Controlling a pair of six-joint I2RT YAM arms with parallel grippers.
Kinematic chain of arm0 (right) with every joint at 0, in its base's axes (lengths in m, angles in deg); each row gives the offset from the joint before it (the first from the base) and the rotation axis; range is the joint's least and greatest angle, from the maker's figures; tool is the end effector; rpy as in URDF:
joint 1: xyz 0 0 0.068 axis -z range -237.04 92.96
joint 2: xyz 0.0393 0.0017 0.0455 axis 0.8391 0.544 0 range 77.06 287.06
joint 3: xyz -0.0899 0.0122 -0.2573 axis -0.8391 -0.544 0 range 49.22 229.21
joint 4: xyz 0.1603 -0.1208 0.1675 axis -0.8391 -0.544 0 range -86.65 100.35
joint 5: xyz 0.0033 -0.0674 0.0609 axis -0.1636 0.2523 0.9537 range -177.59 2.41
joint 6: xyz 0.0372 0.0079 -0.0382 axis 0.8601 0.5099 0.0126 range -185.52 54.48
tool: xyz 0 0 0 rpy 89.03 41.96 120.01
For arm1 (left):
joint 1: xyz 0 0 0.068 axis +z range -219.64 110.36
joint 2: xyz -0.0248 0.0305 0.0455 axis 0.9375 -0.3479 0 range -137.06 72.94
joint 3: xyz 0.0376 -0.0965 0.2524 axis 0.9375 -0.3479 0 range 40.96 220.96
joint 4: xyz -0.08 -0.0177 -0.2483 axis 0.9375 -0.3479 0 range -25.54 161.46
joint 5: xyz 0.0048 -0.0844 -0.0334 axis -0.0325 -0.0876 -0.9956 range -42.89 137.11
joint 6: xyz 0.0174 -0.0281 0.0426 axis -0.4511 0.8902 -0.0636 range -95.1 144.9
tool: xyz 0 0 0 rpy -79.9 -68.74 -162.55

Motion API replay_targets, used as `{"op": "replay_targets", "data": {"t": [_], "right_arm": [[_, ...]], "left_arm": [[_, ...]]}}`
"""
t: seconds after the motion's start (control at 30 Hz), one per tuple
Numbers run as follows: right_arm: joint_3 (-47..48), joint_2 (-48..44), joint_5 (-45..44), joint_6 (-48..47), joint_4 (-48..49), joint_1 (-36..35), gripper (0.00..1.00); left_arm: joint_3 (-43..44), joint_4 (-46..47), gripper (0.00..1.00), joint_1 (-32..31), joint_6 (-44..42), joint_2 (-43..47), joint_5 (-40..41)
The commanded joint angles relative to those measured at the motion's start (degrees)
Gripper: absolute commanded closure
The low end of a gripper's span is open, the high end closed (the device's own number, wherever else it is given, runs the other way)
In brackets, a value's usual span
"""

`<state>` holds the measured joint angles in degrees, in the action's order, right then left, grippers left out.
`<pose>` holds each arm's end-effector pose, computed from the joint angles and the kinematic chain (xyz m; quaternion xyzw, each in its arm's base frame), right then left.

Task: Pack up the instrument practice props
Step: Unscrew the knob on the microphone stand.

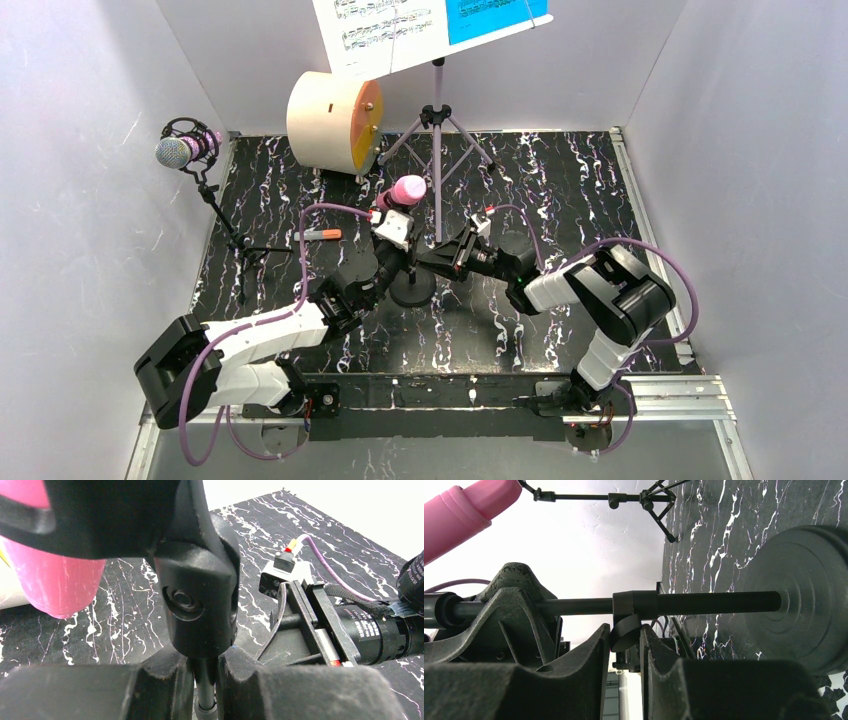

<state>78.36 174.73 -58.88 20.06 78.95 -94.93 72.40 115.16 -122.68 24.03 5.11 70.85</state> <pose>0.2309 0.2013 0.1693 0.1163 0.6971 0.6867 0.1703 0.1671 -0.1983 0.2745 0.1553 0.6462 -0.2010 0.7196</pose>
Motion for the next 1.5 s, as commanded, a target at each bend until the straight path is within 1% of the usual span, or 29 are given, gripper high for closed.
{"op": "replay_targets", "data": {"t": [0.0,0.2,0.43,0.57,0.7,0.83,0.93,1.13,1.17,1.27,1.47], "right_arm": [[1.8,0.54,3.01,-3.16,4.55,-0.22,0.99],[4.46,1.8,6.92,-11.14,1.73,-0.18,0.99],[7.25,3.7,11.98,-24.37,1.26,-0.26,0.99],[6.63,3.02,11.85,-33.38,1.04,-0.42,0.99],[5.71,0.35,10.9,-45.66,-1.21,-1.12,0.99],[6.27,-3.4,10.17,-62.84,-9.19,-2.31,0.99],[6.04,-5.81,9.77,-75.41,-12.39,-3.1,0.99],[5.59,-7.46,10.46,-91.77,-13.62,-4.09,0.99],[5.63,-7.68,10.08,-96.83,-14.55,-4.68,0.99],[6.05,-8.57,6.58,-107.38,-19.08,-6.65,0.99],[5.62,-10.22,2.55,-121.29,-23.16,-8.52,0.99]], "left_arm": [[0.07,-1.36,1.0,-0.23,-1.5,-0.27,3.16],[1.51,-4.07,1.0,-0.17,0.28,-0.98,4.78],[1.64,-4.91,1.0,-0.19,2.63,-0.94,3.68],[1.84,-5.58,1.0,-0.2,3.46,-1.21,2.67],[2.26,-6.61,1.0,-0.15,4.29,-1.34,1.64],[2.24,-6.92,1.0,-0.14,5.11,-1.38,0.68],[2.23,-7.03,1.0,-0.14,5.28,-1.4,-0.34],[1.66,-7.14,1.0,-0.14,4.96,-0.82,-2.48],[1.5,-7.2,1.0,-0.14,4.84,-0.73,-2.74],[1.05,-7.54,1.0,-0.18,4.81,-0.36,-3.19],[0.16,-8.36,1.0,-0.18,4.97,1.11,-4.3]]}}
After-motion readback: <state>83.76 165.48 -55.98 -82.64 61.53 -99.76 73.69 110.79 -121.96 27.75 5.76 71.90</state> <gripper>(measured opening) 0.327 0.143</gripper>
